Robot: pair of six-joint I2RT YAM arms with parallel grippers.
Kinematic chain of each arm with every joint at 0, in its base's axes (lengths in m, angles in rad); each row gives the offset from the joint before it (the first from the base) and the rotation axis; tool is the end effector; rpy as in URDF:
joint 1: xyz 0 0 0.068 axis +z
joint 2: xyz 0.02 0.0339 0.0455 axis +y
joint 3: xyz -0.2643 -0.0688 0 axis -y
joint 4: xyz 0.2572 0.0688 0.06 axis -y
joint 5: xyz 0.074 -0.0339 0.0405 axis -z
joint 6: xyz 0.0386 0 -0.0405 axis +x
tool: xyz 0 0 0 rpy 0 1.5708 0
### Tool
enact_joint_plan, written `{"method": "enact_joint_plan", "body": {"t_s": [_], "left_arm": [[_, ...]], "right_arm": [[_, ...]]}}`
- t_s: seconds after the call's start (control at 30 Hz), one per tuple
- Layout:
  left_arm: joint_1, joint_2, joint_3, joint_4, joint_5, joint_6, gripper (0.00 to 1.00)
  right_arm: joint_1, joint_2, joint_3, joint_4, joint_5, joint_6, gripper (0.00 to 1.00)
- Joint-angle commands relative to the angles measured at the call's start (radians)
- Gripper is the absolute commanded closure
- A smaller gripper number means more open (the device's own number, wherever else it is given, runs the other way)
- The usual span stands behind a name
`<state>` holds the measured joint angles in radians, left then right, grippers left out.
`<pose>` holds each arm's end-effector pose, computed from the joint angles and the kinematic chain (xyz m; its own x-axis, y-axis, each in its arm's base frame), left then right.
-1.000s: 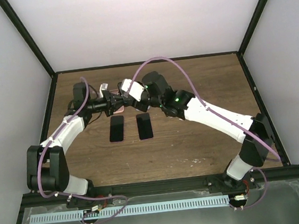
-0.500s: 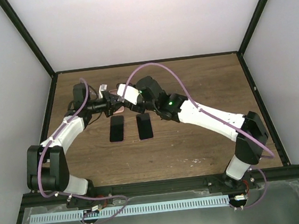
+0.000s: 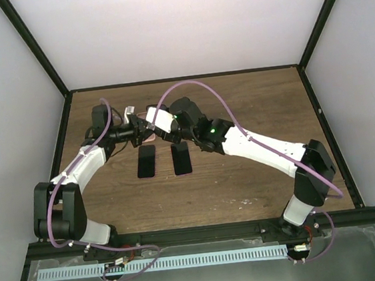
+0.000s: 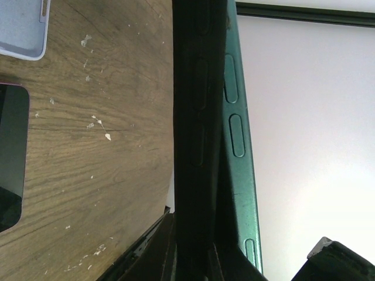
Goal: Take the phone out of the phone case
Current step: Remove the phone case from the phone.
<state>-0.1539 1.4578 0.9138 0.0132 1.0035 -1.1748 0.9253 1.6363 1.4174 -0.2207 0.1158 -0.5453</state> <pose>0.3142 -0.0817 0.2464 -0.9321 -0.3571 0.0612 -0.1525 0.2334 -0.9603 0.2460 0.3193 0.3321 0.1600 -0.6439 -0.7482 -0.7574 0.4060 -0.5114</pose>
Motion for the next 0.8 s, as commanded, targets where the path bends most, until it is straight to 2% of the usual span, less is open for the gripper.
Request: {"method": "enact_joint_plan", "body": {"t_s": [0.0, 0.13, 0.3, 0.57, 0.67, 0.77], "left_arm": [[-0.001, -0.011, 0.002, 0.059, 0.029, 0.006, 1.0], [-0.001, -0.018, -0.005, 0.066, 0.029, 0.006, 1.0], [-0.001, -0.026, -0.009, 0.072, 0.029, 0.001, 1.0], [-0.001, -0.031, -0.021, 0.101, 0.042, -0.012, 1.0], [0.0, -0.03, -0.021, 0.107, 0.05, -0.014, 1.0], [-0.001, -0.035, -0.026, 0.119, 0.054, -0.014, 1.0]], "right_arm": [[0.009, 0.006, -0.004, -0.019, -0.009, 0.001, 0.52], [0.009, 0.01, -0.006, -0.019, -0.006, 0.003, 0.52], [0.012, 0.033, -0.017, 0.006, 0.077, -0.038, 0.53], [0.012, 0.034, -0.112, 0.23, 0.29, -0.202, 0.57], [0.007, 0.041, -0.138, 0.302, 0.336, -0.261, 0.58], [-0.016, 0.054, -0.126, 0.298, 0.337, -0.248, 0.6]]}}
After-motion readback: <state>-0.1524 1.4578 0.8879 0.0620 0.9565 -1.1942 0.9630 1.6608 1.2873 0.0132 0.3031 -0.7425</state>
